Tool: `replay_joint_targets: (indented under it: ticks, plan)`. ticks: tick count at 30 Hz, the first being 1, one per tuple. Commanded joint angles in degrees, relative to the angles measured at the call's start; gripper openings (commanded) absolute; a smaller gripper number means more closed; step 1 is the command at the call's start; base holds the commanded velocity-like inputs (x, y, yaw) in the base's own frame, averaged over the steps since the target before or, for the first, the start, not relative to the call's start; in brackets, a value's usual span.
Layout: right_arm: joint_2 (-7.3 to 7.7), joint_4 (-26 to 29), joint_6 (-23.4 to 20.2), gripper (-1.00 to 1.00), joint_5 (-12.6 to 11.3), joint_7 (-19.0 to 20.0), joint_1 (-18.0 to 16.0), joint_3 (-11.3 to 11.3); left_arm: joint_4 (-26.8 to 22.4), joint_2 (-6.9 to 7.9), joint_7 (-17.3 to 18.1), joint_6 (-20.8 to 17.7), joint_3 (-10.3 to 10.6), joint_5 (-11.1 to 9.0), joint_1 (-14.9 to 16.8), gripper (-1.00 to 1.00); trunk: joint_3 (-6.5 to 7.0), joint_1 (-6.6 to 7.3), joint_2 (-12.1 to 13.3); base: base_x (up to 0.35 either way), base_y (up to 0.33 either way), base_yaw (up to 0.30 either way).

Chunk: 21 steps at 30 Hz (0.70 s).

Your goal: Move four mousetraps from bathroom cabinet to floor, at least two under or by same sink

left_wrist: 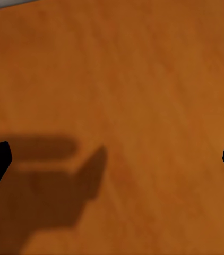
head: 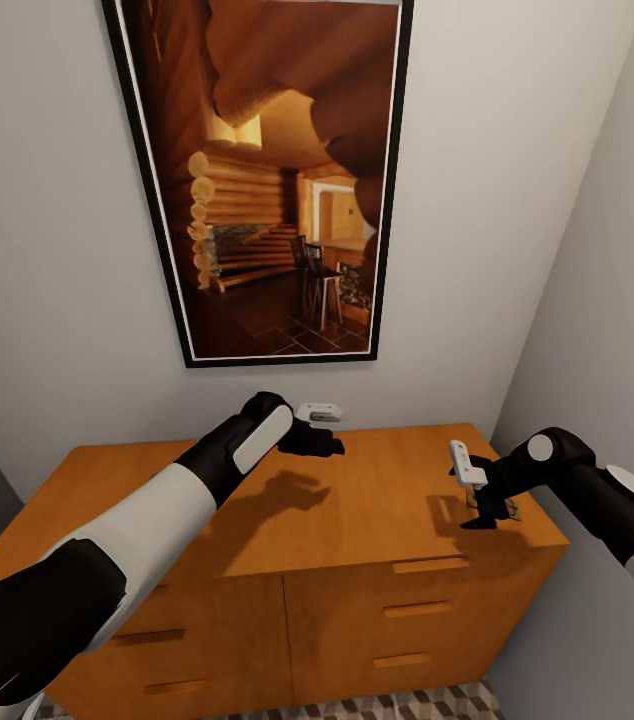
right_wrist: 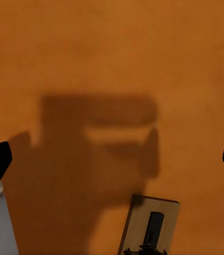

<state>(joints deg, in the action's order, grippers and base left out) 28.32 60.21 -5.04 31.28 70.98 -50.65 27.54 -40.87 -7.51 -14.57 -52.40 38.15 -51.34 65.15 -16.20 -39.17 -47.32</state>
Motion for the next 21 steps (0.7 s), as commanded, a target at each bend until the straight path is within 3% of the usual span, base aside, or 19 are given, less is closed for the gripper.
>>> replay_joint_targets:
  ticks: [1, 21]
  plan:
    - [0.03, 0.09, -0.55, 1.00, 0.00, 0.17, -0.07, 0.15, -0.03, 0.03, -0.55, -0.08, 0.16, -0.61, 0.07, 1.00, -0.09, -0.01, -0.07, 0.000, 0.000, 0.000]
    - [-0.03, -0.18, -2.54, 1.00, -0.05, 0.16, -0.07, 0.15, -0.01, -0.01, -0.55, -0.08, 0.17, -0.58, 0.07, 1.00, 0.38, -0.01, -0.07, 0.000, 0.000, -0.060]
